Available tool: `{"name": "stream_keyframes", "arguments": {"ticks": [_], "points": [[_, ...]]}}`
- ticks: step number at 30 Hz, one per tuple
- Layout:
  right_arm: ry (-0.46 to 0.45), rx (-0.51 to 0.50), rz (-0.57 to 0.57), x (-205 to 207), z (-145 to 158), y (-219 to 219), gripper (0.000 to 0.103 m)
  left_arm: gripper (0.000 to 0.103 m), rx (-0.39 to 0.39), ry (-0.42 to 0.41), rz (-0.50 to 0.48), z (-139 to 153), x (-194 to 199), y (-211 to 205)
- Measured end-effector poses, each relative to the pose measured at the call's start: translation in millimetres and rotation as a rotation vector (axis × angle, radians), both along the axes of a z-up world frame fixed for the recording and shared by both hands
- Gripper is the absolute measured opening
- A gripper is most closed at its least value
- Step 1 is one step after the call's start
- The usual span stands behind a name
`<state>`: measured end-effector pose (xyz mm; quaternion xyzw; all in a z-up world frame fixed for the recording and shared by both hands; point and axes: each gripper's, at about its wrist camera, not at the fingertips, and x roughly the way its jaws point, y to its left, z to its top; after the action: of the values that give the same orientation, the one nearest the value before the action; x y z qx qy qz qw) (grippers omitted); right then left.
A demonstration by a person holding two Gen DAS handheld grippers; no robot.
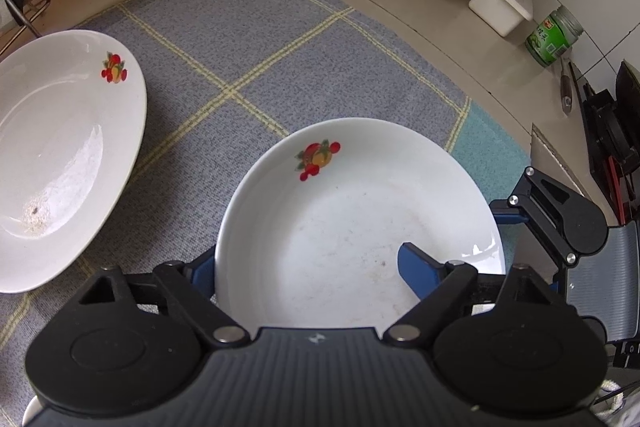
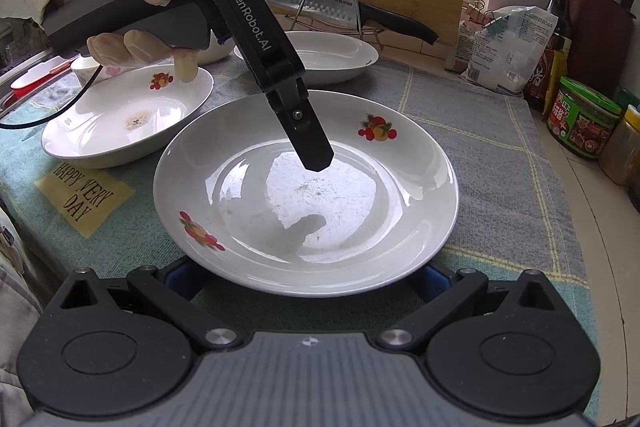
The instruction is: Organize plates and bowls
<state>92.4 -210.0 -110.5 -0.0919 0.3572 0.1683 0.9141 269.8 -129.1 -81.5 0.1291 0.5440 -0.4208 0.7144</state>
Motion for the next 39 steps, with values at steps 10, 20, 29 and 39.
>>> {"name": "stream_keyframes", "arguments": {"ticks": [10, 20, 29, 39], "points": [[0.007, 0.005, 0.02, 1.5, -0.8, -7.9, 0.103, 0.087, -0.017, 0.052, -0.01, 0.0, 7.8, 3.0], [-0.003, 0.005, 0.023, 1.6, -1.1, -6.8, 0.103, 0.087, 0.038, 0.072, -0.088, 0.5, 10.6, -6.6], [-0.014, -0.01, 0.024, -1.0, -0.6, -7.3, 0.103, 0.087, 0.034, 0.106, -0.063, -0.4, 18.1, -11.0], [-0.01, -0.011, 0.046, 2.3, 0.1, -8.2, 0.103, 0.088, 0.031, 0.123, -0.062, -2.1, 22.3, -13.5]]}}
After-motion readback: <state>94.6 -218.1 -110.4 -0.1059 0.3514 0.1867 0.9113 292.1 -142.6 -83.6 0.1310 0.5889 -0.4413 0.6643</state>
